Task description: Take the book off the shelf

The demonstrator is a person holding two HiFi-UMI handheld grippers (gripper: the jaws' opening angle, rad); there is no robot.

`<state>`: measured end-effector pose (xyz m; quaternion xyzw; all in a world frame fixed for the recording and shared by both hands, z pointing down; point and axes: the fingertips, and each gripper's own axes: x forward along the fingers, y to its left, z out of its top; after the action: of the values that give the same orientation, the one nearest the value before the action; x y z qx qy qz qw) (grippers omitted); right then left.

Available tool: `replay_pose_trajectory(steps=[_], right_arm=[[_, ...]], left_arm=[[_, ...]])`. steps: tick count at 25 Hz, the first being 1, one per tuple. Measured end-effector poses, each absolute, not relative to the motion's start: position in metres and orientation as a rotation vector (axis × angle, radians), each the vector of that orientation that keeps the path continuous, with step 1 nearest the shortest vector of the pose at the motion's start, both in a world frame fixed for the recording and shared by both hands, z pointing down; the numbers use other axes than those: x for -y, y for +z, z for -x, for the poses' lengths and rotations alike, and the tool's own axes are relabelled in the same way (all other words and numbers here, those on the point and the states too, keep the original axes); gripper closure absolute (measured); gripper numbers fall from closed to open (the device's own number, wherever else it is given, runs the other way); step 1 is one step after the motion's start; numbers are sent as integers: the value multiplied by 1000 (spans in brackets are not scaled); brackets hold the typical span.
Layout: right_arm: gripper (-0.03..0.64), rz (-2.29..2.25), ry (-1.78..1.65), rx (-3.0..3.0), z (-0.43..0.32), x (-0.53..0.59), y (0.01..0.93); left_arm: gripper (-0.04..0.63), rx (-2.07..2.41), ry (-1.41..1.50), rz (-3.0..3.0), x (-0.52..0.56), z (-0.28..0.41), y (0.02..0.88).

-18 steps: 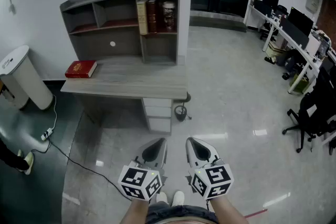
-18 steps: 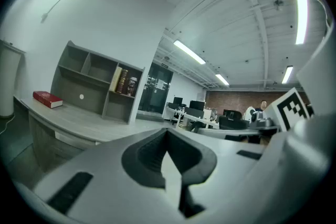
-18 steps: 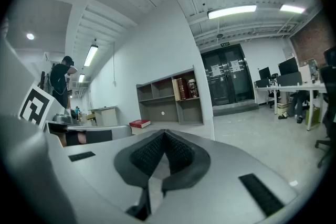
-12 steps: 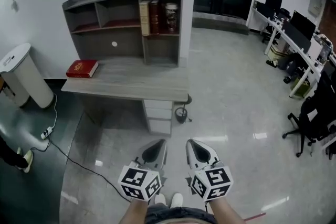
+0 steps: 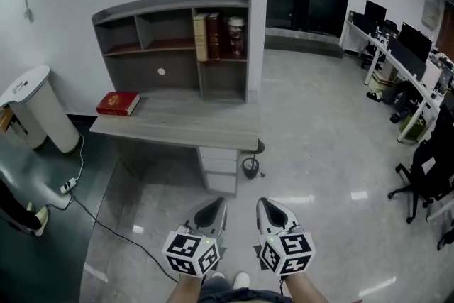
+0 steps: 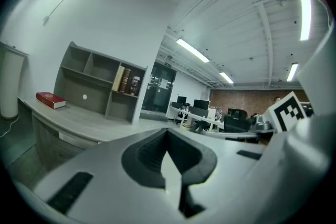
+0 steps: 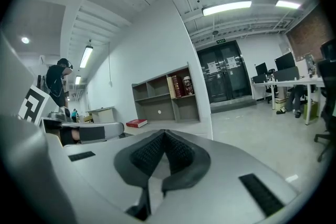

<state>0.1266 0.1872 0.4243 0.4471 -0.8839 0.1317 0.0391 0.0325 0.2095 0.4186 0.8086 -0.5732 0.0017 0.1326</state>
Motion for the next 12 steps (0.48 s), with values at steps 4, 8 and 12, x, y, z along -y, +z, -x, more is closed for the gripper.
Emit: replay_pose_trajectory(steps=[4,8,12], right_arm=[[609,-1372,399,2708,-130,-185,424],[609,-1366,415,2706,-132,-182,426],[609,-1353,421,2712,-133,-177,427]], left_arm=[[584,1675,-3,-2320,-209,-33,420],[583,1709,-12,-2295,-204,-32,418],[584,1733,1,-2299,-197,-34,414]])
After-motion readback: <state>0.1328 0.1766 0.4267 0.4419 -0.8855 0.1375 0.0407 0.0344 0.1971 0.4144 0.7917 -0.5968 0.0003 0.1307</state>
